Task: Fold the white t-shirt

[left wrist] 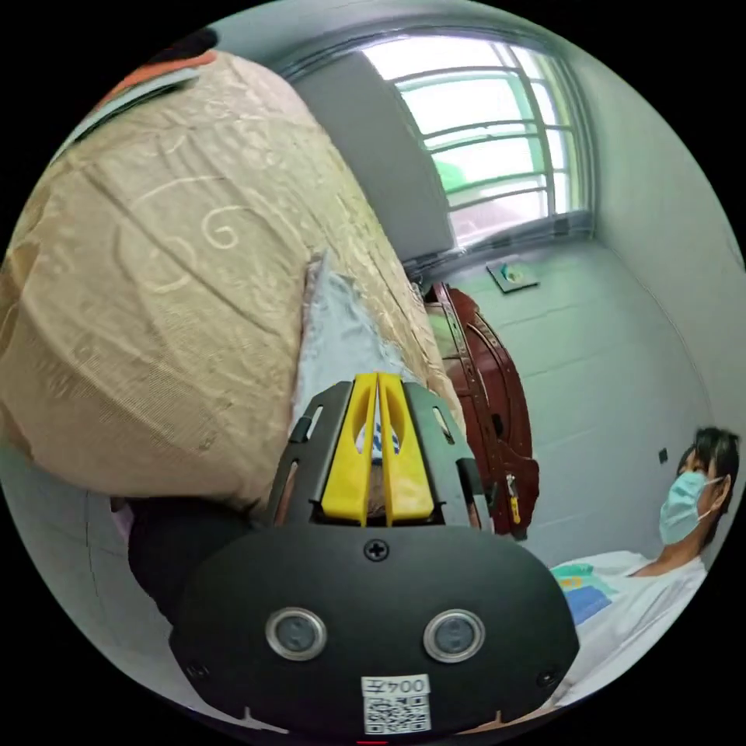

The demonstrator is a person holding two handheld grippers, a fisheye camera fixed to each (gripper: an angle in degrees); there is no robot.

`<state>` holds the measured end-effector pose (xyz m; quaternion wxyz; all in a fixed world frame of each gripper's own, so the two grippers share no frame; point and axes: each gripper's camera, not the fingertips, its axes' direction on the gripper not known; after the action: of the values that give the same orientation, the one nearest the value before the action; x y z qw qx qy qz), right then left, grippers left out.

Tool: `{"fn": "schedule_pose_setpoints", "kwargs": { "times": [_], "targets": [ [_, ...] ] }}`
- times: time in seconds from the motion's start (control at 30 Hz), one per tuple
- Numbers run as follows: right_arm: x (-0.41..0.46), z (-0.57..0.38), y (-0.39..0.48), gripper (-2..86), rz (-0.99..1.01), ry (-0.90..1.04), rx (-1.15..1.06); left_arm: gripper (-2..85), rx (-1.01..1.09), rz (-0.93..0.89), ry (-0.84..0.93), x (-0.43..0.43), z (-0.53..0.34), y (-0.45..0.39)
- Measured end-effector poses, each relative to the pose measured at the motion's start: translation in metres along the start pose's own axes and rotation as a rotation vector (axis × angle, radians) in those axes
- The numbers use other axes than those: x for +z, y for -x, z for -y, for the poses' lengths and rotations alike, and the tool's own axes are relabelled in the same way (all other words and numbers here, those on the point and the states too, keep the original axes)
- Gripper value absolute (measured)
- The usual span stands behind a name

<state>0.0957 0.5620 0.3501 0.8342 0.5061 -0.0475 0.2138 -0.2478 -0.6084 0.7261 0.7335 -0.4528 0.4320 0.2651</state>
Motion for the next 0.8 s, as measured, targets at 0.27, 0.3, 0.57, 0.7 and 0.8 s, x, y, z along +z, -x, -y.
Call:
{"fn": "schedule_pose_setpoints", "kwargs": {
  "times": [0.27,0.3,0.57,0.7,0.8],
  "targets": [
    [0.074,0.041,0.036,3.2,-0.233,0.205,-0.167,0.6,0.151,0.264,0.357,0.163,0.086,-0.148],
    [0.070,0.043,0.036,3.3,-0.235,0.192,-0.172,0.8,0.229,0.269,0.321,0.164,0.089,-0.196],
    [0.112,0.073,-0.003,3.4,-0.234,0.331,-0.116,5.0,0.771,0.205,0.479,0.301,0.039,-0.491],
    [0.129,0.093,-0.012,2.3,-0.225,0.375,-0.128,9.4,0.974,0.247,0.562,0.377,-0.004,-0.618],
    [0.128,0.116,-0.032,0.8,-0.116,0.360,-0.030,13.1,1.110,0.333,0.586,0.421,-0.032,-0.700]
  ]
}}
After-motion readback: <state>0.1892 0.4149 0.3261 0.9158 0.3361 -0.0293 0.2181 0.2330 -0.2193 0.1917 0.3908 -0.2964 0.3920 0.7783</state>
